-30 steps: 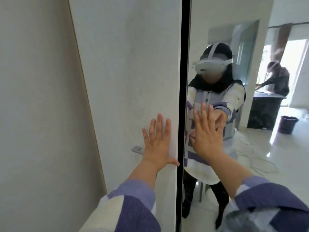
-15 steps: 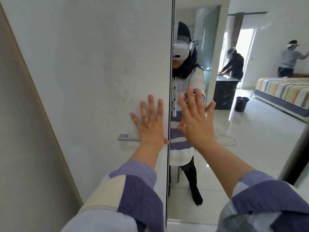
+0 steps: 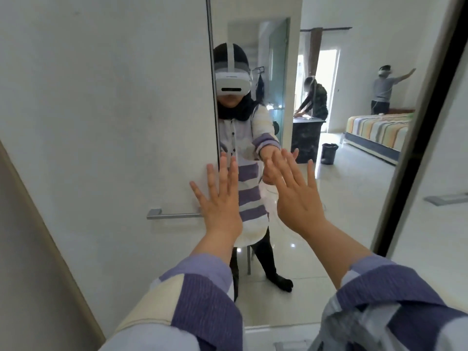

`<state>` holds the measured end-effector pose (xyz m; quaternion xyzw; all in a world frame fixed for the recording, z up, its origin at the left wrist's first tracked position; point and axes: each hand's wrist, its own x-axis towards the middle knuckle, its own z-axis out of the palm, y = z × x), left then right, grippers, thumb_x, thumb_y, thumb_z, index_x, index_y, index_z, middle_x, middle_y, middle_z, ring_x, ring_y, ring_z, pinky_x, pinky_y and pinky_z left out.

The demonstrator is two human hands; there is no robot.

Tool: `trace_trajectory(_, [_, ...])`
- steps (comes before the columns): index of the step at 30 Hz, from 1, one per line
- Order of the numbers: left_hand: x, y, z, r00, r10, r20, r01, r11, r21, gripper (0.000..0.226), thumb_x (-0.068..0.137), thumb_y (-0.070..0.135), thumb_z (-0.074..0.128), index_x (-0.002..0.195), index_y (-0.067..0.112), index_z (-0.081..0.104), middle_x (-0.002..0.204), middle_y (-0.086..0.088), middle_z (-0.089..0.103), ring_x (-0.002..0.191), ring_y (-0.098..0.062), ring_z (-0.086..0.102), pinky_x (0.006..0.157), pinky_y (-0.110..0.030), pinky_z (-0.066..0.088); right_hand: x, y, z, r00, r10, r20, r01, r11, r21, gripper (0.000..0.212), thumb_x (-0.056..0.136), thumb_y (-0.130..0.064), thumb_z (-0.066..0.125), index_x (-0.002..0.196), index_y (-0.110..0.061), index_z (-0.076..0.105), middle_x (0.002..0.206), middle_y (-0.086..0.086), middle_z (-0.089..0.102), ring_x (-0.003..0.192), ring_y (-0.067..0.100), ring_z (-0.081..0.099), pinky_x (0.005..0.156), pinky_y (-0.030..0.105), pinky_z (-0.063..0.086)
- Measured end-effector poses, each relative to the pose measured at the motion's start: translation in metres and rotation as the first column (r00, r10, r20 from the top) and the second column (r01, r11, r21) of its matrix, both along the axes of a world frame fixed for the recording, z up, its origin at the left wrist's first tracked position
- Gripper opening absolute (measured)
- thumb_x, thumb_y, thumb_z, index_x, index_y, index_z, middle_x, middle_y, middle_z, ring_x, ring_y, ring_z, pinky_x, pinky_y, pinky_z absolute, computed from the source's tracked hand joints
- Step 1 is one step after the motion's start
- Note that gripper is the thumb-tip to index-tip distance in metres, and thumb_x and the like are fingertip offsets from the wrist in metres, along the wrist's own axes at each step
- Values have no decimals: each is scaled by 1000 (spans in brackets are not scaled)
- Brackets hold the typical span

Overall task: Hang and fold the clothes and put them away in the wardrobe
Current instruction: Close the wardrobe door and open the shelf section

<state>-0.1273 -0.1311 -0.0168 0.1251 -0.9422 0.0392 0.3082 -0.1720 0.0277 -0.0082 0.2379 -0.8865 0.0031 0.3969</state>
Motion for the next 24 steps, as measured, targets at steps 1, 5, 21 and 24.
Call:
trace_trajectory(1, [-4, 21, -3, 999, -43, -16, 42, 999, -27, 125, 72, 30, 72, 146, 16, -28, 153, -8, -33, 142, -35, -25, 107, -68, -8, 0, 27, -6, 996, -73, 50, 74, 997, -17, 70, 82, -17, 26, 151, -14, 16, 160, 12, 7, 148, 30, 2, 116, 58, 0])
trace_trajectory(5, [-32, 106, -3, 976, -202, -78, 192, 974, -118, 119, 71, 33, 71, 150, 15, -16, 158, -10, -19, 145, -37, -15, 110, -66, -5, -7, 133, -11, 906, -381, 183, 396, 917, -52, 82, 79, -13, 57, 151, -13, 19, 160, 13, 6, 148, 30, 1, 114, 61, 4])
trace_trajectory(21, [-131, 342, 9, 953, -299, -52, 290, 947, -137, 120, 75, 46, 70, 149, 16, -19, 154, -11, -29, 140, -38, -24, 111, -66, 0, -71, 325, -11, 872, -273, 406, 382, 898, -218, 46, 95, -40, 38, 129, -9, 43, 120, 10, 57, 111, 33, 55, 108, 49, 28])
trace_trajectory(24, [-147, 350, 0, 981, -180, -78, 171, 979, -112, 134, 62, 46, 80, 150, 17, -16, 155, -10, -28, 143, -38, -15, 111, -63, -3, -86, 342, -36, 925, -188, 332, 271, 936, -226, 38, 93, -36, 36, 103, -6, 55, 95, 12, 62, 86, 35, 60, 81, 42, 42])
